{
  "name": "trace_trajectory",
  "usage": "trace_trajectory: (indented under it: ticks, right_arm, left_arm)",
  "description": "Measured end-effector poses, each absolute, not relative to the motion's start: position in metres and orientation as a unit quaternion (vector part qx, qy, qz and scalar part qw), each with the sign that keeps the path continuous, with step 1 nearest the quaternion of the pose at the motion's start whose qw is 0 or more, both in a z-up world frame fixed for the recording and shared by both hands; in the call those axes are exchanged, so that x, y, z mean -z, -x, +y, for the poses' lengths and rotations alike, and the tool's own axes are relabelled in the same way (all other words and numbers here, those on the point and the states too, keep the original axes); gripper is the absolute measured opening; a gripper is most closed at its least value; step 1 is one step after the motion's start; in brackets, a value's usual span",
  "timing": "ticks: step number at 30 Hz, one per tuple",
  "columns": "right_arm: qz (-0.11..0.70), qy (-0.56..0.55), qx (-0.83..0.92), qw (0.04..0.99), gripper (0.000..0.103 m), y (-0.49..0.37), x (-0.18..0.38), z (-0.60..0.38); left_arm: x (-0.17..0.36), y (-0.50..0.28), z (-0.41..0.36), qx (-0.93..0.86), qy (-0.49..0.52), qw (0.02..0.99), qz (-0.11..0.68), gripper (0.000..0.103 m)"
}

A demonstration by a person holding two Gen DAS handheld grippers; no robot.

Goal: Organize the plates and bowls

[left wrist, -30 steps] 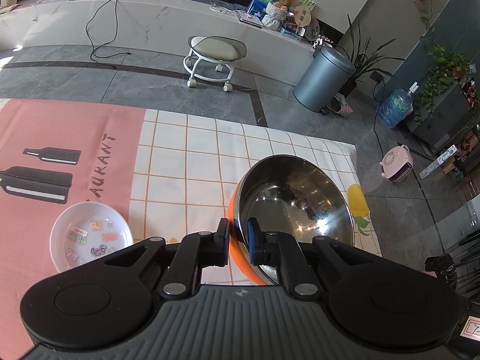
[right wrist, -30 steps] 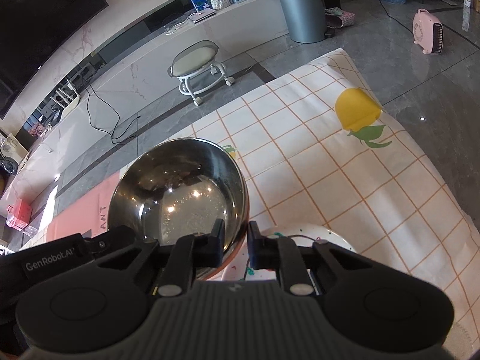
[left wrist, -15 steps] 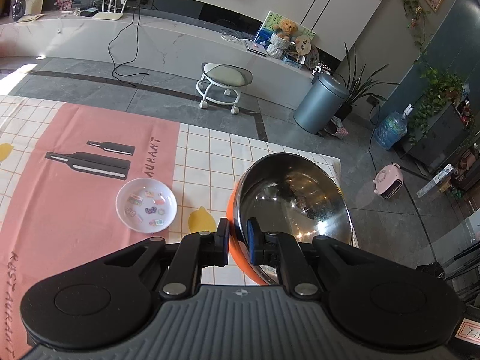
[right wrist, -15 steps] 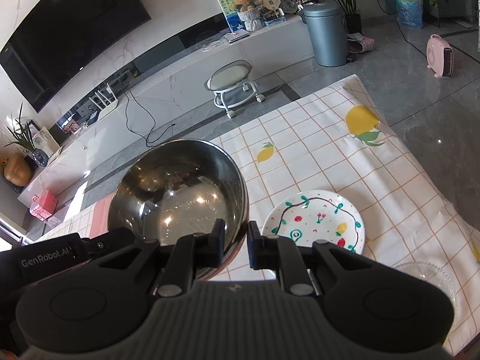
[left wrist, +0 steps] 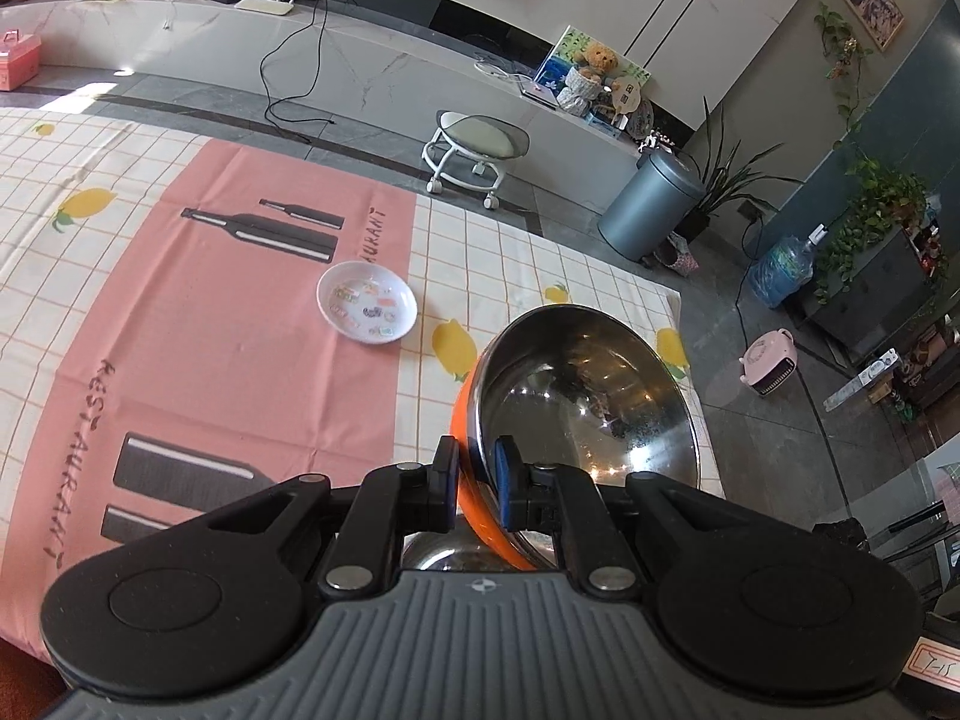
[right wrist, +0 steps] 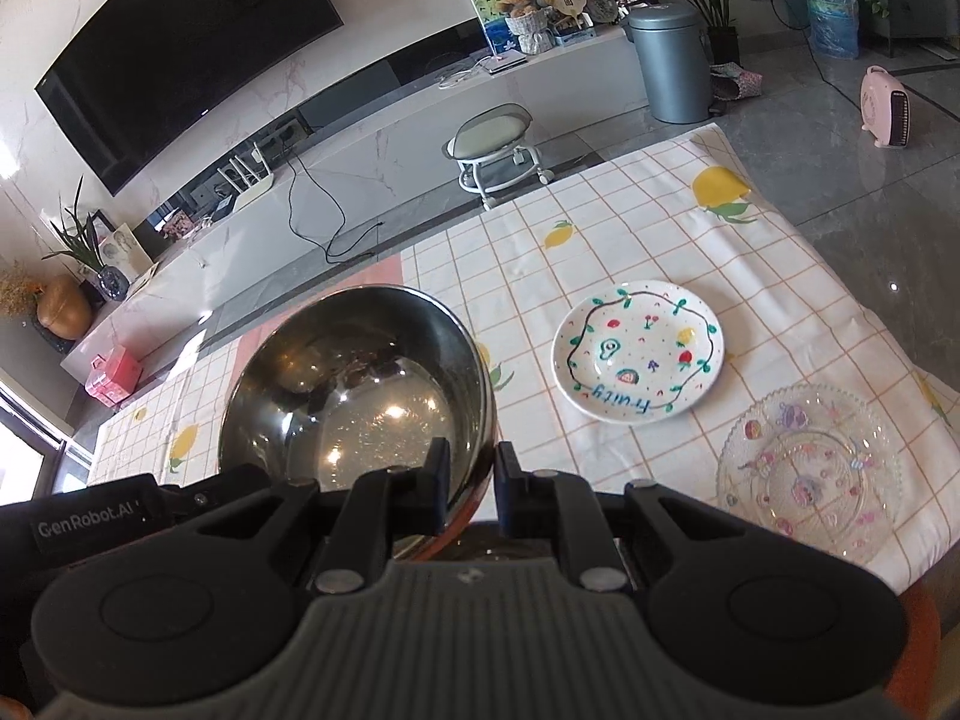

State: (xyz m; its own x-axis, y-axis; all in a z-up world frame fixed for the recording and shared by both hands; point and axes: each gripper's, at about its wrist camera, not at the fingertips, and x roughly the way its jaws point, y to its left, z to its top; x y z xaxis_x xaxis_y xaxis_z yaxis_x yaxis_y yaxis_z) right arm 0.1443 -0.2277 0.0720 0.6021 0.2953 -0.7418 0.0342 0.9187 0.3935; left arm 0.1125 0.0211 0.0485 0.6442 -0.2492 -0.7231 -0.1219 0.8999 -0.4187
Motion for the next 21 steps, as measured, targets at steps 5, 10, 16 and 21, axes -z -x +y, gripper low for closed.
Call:
trace_trajectory:
  ticks: [5,10,16,21]
  right_arm:
    - [0.448,-0.181,-0.08,0.872,0.013,-0.119,-0.068,-0.225]
    - [0.457,-0.182,-0.079,0.867,0.013,-0.099,-0.061,-0.228]
    - [0.475,-0.182,-0.063,0.859,0.013,-0.092,-0.043,-0.232]
    - [0.483,-0.173,-0.057,0.857,0.013,-0.091,-0.035,-0.231]
  left_arm:
    - [-0.039,-0.092,0.027,0.039,0.229,0.872,0.431,0.014]
    - [-0.025,-0.078,0.027,0.042,0.238,0.862,0.445,0.014]
    - [-0.003,-0.078,0.029,0.046,0.26,0.838,0.478,0.014]
    - [0.008,-0.074,0.025,0.043,0.256,0.834,0.486,0.014]
